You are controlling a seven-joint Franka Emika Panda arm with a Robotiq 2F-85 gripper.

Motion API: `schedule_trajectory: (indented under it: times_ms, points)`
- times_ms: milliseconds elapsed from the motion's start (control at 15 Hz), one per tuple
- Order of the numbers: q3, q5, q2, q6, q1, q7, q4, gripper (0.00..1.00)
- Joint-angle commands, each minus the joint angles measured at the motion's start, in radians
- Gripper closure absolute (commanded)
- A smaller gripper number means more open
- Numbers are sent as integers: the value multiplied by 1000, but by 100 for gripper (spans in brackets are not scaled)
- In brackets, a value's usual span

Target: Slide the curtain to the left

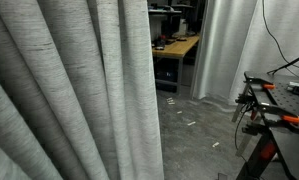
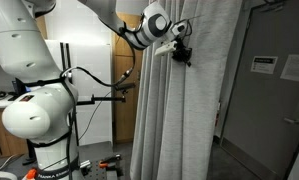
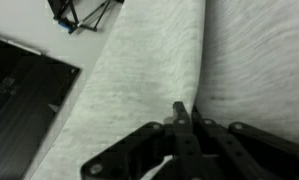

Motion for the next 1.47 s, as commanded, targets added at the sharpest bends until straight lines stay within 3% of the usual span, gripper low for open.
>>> schedule_trajectory:
  times_ms: [0,200,533,1400]
  points:
    - [-131,94,-19,-150,170,-60,-81,61]
    - [-194,169,-23,-307,251,-100,-98,39]
    - [-257,203,-51,-457,282,-105,-100,2]
    - [-401,203,-248,-502,222,-94,-206,0]
